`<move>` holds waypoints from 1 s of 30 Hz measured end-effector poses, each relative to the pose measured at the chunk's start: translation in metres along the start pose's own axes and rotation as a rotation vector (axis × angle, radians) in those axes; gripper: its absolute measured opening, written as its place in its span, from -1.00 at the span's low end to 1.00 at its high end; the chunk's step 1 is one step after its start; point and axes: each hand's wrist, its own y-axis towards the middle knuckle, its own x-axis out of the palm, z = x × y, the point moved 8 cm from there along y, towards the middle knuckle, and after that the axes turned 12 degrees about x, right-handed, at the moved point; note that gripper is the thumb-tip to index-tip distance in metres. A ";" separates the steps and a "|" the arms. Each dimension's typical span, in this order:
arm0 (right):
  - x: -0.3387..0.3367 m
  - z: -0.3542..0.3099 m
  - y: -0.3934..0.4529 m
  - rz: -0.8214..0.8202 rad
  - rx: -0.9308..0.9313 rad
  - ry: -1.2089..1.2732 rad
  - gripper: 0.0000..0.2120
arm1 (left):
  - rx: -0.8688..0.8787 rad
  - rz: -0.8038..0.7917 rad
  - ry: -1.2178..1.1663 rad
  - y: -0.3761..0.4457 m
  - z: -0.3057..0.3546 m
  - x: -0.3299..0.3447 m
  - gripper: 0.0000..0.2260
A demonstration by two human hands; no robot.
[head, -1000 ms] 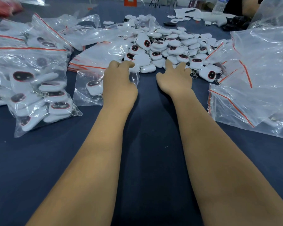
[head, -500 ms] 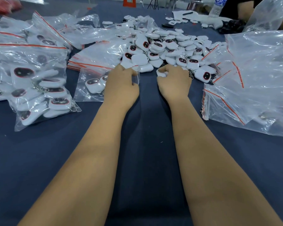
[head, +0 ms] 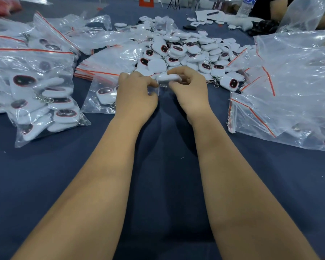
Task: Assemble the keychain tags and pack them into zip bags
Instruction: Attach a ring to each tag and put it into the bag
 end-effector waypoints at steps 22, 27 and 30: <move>0.007 0.002 0.001 -0.093 0.091 0.303 -0.79 | -0.117 0.038 -0.176 0.001 -0.010 0.000 -0.64; 0.010 0.004 0.000 -0.114 0.115 0.358 -0.88 | -0.114 0.067 -0.174 0.000 -0.011 -0.002 -0.52; 0.013 0.000 -0.001 -0.175 0.099 0.348 -0.91 | -0.119 0.102 -0.217 0.000 -0.011 -0.004 -0.52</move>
